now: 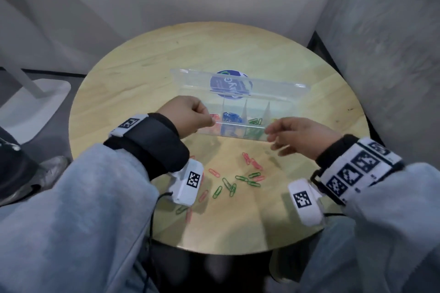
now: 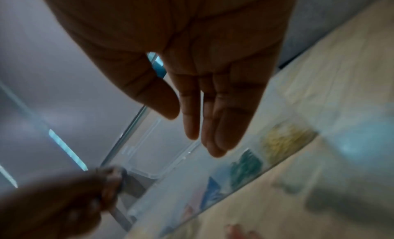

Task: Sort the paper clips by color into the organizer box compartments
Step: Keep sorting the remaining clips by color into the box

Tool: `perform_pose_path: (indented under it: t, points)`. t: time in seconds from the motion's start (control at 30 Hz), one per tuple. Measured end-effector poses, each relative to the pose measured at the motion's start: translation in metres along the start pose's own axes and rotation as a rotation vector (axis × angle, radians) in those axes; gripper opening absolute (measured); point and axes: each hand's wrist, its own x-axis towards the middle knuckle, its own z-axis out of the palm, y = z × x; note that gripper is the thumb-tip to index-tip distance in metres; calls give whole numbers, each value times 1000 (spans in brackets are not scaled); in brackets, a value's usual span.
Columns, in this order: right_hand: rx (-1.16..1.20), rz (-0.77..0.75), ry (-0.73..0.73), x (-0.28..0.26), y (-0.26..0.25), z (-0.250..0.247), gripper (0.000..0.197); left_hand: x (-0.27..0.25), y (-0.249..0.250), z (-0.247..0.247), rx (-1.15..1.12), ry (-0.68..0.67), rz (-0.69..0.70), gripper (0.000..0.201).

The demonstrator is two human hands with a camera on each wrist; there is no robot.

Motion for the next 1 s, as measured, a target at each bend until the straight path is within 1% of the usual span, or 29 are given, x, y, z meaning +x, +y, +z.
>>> perform_pose_path:
  t: [0.1, 0.23, 0.33, 0.4, 0.5, 0.57, 0.6, 0.63, 0.7, 0.8, 0.83, 0.93, 0.97, 1.0]
  points:
    - [-278, 5, -17, -2, 11, 0, 20, 14, 26, 11, 14, 53, 31, 25]
    - [-466, 19, -73, 1, 14, 6, 17, 36, 48, 29, 21, 78, 16, 25]
    - [-593, -21, -83, 5, 15, 5, 24, 45, 53, 42, 53, 104, 13, 16]
    - [-677, -47, -118, 7, 17, 7, 25, 44, 55, 46, 75, 98, 20, 4]
    - [-756, -65, -181, 8, 23, 16, 18, 40, 52, 49, 52, 55, 26, 20]
    - [-812, -78, -223, 6, 25, 23, 12, 31, 48, 46, 28, 65, 61, 17]
    - [-851, -95, -245, 5, 24, 27, 12, 24, 44, 45, 23, 74, 89, 14]
    - [-893, -118, -257, 5, 26, 30, 15, 16, 40, 43, 50, 72, 110, 13]
    - [-974, -148, -247, 6, 27, 35, 21, -1, 29, 41, 231, 18, 99, 14]
    - [-1080, -180, -239, 8, 26, 44, 24, -25, 15, 48, 638, -150, -31, 12]
    - [-1094, -195, -230, 8, 27, 47, 23, -31, 10, 52, 727, -193, -68, 15]
    - [-1161, -199, -246, 6, 22, 52, 18, -41, 2, 64, 820, -241, -143, 31]
    - [-1178, -218, -254, 6, 21, 53, 9, -42, 0, 68, 834, -243, -158, 33]
    - [-1188, -204, -258, 5, 20, 54, 12, -44, -1, 72, 845, -242, -167, 35]
